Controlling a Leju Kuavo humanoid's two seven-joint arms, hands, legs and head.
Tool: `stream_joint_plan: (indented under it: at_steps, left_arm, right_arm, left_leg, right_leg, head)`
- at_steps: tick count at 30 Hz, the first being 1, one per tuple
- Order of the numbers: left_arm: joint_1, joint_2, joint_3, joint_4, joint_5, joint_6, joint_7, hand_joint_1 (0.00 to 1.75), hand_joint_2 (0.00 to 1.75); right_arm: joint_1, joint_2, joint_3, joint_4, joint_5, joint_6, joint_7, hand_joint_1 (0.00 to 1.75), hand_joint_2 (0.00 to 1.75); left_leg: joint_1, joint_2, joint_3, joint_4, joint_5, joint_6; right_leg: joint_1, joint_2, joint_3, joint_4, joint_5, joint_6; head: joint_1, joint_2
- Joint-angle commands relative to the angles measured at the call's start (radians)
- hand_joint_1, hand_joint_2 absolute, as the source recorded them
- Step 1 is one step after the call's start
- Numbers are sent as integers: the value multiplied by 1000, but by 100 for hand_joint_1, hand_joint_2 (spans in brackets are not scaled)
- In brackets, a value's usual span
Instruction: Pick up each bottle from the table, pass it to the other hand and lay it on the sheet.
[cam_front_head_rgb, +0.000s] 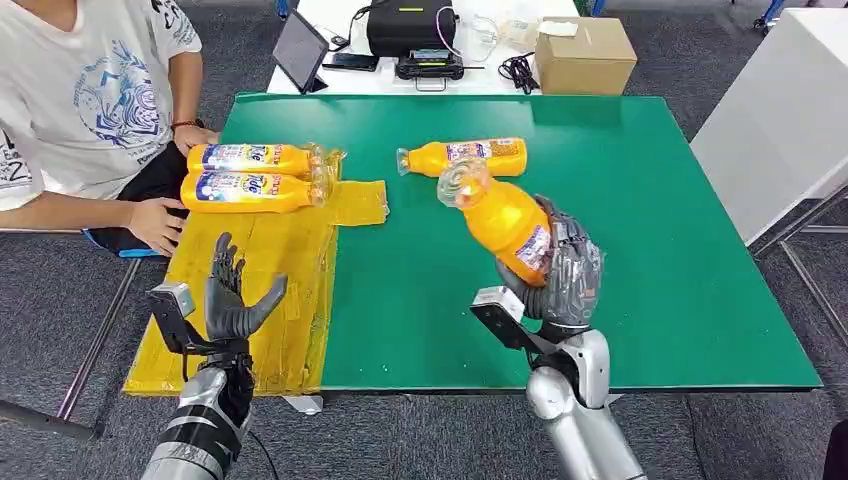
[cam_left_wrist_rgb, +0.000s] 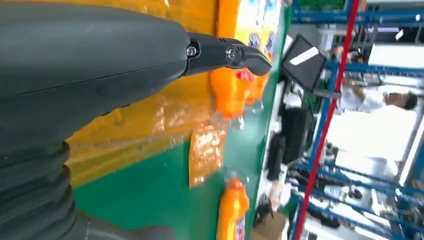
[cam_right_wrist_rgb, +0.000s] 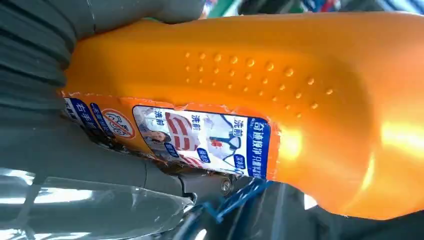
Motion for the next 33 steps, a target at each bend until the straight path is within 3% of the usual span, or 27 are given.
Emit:
stream_joint_plan:
  at_steps: [1,9,17,23,33]
  left_arm:
    - [-27,-2,-63,9,39,-40,41,0,175]
    - [-14,-4,-128,-15,121,-173,108,0,175]
    - [97,9,-316,-166,203,-345,193,0,175]
    - [129,18,-407,-208,220,-386,207,0,175]
    - [117,17,-421,-185,218,-386,207,0,175]
  right_arm:
    - [27,84,-143,24,-92,-4,-80,175,175]
    - [28,78,-122,84,-157,58,-110,175,175]
    - [36,130,-88,235,-243,177,-185,175,175]
    - [14,162,-3,344,-223,226,-205,175,175]
    - [-5,197,58,411,-208,233,-210,175,175]
  left_leg:
    - [1,0,2,0,0,-2]
    - [2,1,4,0,-1,-1]
    - [2,3,5,0,-1,-2]
    - [2,4,5,0,-2,-2]
    - [1,4,3,0,-1,-1]
  right_leg:
    - [2,-1,2,0,0,-2]
    - [2,0,4,-1,-1,-2]
    - [2,3,5,-1,-1,-2]
    - [3,4,4,-1,-1,-3]
    - [1,3,2,0,0,-2]
  head:
    - [0,0]
    - [0,0]
    - [0,0]
    - [0,0]
    - [0,0]
